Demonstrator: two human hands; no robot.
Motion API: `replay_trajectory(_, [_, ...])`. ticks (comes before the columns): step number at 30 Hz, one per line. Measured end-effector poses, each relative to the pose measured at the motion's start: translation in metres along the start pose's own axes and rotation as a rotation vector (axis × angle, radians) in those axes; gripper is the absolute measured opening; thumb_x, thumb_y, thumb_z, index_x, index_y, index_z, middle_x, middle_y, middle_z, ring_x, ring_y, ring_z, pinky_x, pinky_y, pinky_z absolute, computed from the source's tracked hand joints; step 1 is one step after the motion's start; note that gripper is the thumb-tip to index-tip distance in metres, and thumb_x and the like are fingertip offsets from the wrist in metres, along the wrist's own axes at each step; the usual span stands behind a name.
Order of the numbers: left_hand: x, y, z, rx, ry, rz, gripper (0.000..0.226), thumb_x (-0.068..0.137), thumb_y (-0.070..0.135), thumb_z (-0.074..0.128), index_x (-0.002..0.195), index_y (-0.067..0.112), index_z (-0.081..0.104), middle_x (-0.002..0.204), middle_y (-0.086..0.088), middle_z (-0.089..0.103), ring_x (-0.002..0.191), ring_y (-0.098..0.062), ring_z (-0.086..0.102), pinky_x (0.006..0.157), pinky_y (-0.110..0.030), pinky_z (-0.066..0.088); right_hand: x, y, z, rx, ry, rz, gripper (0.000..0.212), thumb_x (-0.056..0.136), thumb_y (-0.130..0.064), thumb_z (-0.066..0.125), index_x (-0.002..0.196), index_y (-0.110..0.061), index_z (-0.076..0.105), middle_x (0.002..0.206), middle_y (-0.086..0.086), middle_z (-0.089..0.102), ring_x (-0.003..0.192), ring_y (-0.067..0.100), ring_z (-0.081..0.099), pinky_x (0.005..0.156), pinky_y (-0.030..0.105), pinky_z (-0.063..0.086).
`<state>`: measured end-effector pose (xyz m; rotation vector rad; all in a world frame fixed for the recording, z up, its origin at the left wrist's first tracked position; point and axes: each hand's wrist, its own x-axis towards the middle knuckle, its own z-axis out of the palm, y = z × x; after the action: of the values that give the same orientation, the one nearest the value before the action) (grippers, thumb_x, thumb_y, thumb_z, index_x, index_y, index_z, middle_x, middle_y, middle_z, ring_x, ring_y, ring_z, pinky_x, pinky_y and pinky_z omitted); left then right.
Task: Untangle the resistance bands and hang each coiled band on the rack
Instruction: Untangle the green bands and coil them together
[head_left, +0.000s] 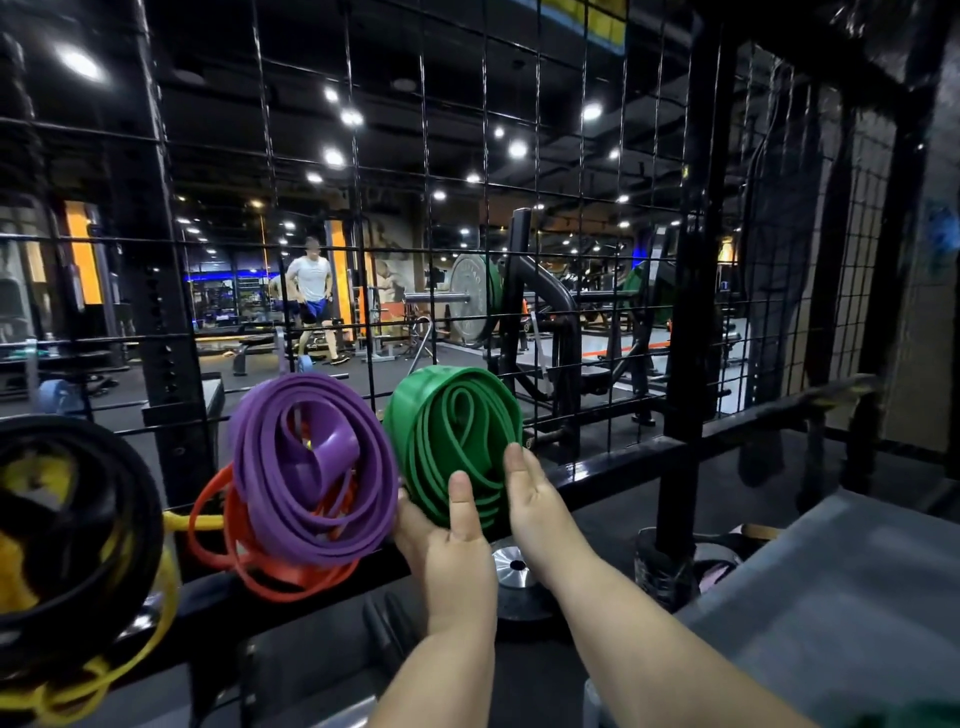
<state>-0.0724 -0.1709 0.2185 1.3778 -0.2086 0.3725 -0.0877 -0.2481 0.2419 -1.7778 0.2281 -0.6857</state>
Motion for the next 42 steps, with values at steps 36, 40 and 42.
replay_trajectory(36, [-0.252, -0.088, 0.139, 0.359, -1.274, -0.279, 0.030, 0.093, 0.047, 0.054, 0.113, 0.027, 0.049, 0.118, 0.003, 0.059, 0.107, -0.021, 0.053, 0.096, -0.038, 0.044, -0.270, 0.131, -0.270, -0.911, 0.701, 0.662, 0.034, 0.098, -0.043, 0.051, 0.122, -0.021, 0.062, 0.126, 0.003, 0.060, 0.122, 0.027, 0.046, 0.100, 0.039, 0.038])
replay_trajectory(40, [-0.277, -0.097, 0.157, 0.644, -1.421, 0.175, 0.036, 0.089, 0.057, 0.054, 0.117, 0.036, 0.061, 0.127, 0.007, 0.060, 0.124, -0.023, 0.048, 0.101, -0.036, 0.038, -0.315, 0.146, -0.288, -0.994, 0.712, 0.803, 0.048, 0.094, -0.048, 0.056, 0.134, -0.022, 0.053, 0.138, 0.005, 0.050, 0.131, 0.028, 0.041, 0.107, 0.039, 0.035])
replay_trajectory(42, [-0.288, -0.098, 0.164, 0.726, -1.531, 0.285, 0.038, 0.088, 0.061, 0.051, 0.116, 0.037, 0.060, 0.130, 0.007, 0.057, 0.127, -0.023, 0.045, 0.103, -0.039, 0.032, -0.330, 0.152, -0.290, -1.020, 0.699, 0.800, 0.052, 0.091, -0.048, 0.060, 0.134, -0.021, 0.052, 0.137, 0.005, 0.050, 0.124, 0.028, 0.048, 0.102, 0.037, 0.041])
